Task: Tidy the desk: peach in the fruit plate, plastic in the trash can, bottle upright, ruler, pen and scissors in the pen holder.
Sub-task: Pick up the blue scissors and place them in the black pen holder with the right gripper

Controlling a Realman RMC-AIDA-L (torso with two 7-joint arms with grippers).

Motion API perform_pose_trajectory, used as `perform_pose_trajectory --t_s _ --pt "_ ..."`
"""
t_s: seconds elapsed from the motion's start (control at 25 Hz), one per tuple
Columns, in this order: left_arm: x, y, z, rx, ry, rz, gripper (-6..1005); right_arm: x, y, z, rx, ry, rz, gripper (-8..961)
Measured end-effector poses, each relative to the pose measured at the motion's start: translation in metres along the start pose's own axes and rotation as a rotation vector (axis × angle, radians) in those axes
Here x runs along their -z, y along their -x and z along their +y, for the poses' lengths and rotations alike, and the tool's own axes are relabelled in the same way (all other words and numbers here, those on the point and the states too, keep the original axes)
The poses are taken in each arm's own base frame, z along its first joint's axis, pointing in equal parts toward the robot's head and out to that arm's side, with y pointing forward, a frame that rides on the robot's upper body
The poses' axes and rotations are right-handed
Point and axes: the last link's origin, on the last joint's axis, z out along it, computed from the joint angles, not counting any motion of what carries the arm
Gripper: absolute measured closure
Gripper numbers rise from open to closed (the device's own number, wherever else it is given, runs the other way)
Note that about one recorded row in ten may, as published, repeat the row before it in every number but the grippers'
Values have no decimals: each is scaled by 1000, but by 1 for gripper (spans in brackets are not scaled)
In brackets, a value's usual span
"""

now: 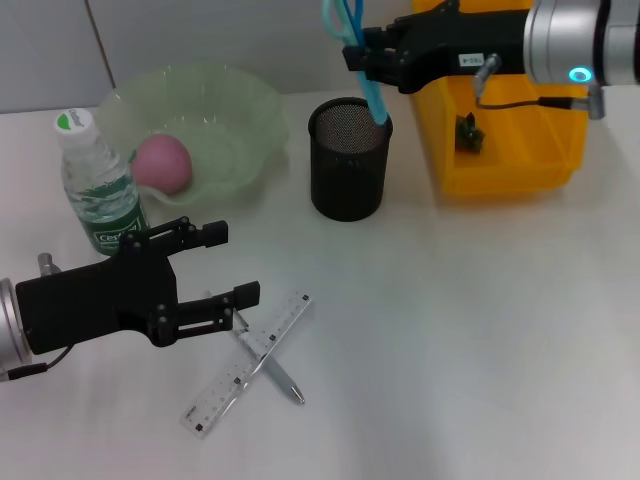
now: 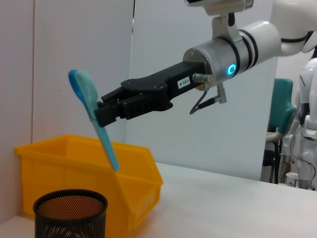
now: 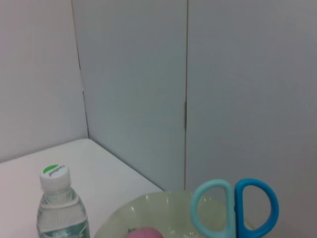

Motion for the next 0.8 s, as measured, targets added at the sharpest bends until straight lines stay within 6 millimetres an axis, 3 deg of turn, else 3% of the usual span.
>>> perform_pose_trajectory --t_s 0.24,0.8 --pt "-1 1 0 7 2 1 190 -20 -18 -5 -4 -19 -13 710" --pt "-3 1 0 16 6 -2 190 -39 -44 -7 -15 -47 -10 710"
